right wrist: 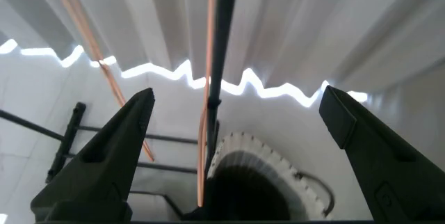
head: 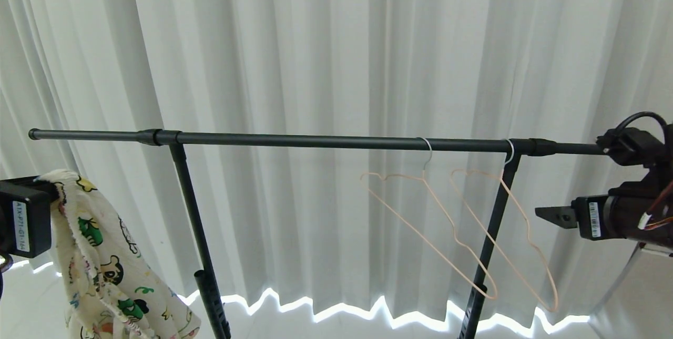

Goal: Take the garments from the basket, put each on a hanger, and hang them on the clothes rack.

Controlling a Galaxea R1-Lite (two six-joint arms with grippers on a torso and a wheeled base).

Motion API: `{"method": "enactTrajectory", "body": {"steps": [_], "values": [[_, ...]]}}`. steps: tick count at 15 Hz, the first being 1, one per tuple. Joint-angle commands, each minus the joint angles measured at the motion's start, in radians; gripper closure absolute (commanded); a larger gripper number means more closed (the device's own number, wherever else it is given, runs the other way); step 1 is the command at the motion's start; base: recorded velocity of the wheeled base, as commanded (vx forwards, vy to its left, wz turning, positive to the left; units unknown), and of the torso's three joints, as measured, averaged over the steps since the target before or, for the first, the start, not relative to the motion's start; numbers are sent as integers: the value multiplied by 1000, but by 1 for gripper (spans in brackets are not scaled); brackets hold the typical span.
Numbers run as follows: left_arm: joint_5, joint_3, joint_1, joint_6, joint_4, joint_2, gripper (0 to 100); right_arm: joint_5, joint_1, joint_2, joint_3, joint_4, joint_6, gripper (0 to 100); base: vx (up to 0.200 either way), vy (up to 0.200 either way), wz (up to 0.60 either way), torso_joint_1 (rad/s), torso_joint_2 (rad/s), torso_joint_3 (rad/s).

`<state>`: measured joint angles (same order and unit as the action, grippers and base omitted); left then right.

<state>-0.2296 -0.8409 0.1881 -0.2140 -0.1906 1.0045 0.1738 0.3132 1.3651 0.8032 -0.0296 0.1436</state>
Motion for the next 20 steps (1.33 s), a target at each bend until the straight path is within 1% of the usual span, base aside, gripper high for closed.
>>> {"method": "enactTrajectory", "body": {"steps": [1,3,8,12,16,17,20], "values": [[1,3,-7,1,0,11,100,42,9,111,-25,42,59,0,0,0,0,0,0,0],[4,13,-7,1,2,8,100,58,7,169,-25,89,80,0,0,0,0,0,0,0],[4,22,-7,1,2,0,100,59,3,262,-25,111,93,0,0,0,0,0,0,0],[4,22,-7,1,2,-1,100,58,-2,339,-25,200,97,0,0,0,0,0,0,0],[4,22,-7,1,2,-4,100,56,-14,358,-22,201,97,0,0,0,0,0,0,0],[4,22,-7,1,2,-3,100,56,-17,358,-22,201,97,100,0,0,0,0,0,0],[4,22,-7,1,2,-1,100,55,-17,358,-22,201,96,100,0,0,0,0,0,0]]}}
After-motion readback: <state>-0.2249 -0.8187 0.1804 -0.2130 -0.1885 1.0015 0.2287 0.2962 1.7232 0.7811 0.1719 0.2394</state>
